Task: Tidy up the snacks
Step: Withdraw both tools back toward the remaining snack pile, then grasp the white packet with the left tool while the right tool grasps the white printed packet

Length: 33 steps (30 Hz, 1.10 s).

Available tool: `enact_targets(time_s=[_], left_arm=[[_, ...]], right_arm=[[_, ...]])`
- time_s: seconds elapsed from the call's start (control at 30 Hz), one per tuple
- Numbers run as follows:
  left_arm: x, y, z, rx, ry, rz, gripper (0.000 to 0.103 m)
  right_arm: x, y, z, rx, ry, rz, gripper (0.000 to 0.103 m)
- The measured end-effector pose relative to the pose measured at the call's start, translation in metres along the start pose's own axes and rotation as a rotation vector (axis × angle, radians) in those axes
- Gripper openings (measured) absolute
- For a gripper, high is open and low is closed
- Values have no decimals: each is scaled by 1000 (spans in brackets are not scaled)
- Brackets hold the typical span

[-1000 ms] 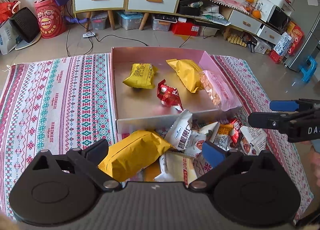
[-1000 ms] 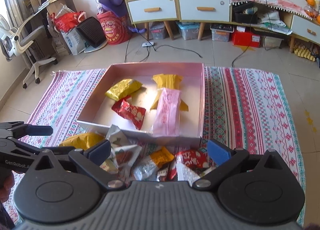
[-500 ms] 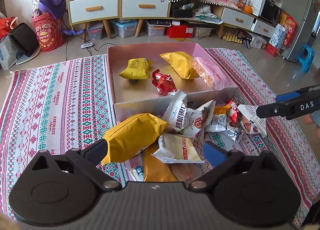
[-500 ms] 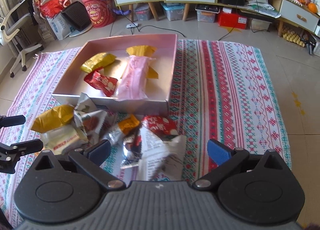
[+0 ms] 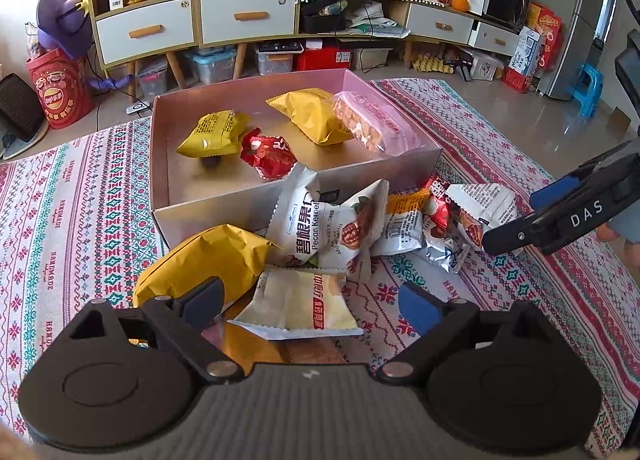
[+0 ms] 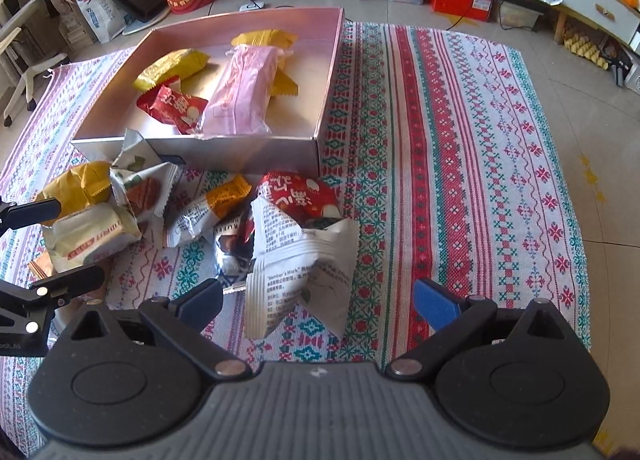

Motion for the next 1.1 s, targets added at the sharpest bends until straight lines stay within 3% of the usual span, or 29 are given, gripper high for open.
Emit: enact_targets(time_s=[0.37, 0.57, 1.1], left_arm=[[-5, 3, -12, 14, 18, 25, 80], [-5, 2, -12, 24, 4, 11, 70], [-3, -6, -9, -1, 9, -1, 67]], right_arm=[[-2, 2, -12, -26, 20, 10, 96], [-1, 1, -18, -39, 21, 14, 88], [2, 5, -18, -1, 5, 12, 49]])
Point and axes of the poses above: each gripper's, at about its wrist camera, not at the fingertips, and z roughly against the way its jaws point, y to its left, x to its top, the point moved 8 cm from there along -z, roughly the way its jaws point, and after that the axes turned 13 degrees about x, right-handed, at the moved point
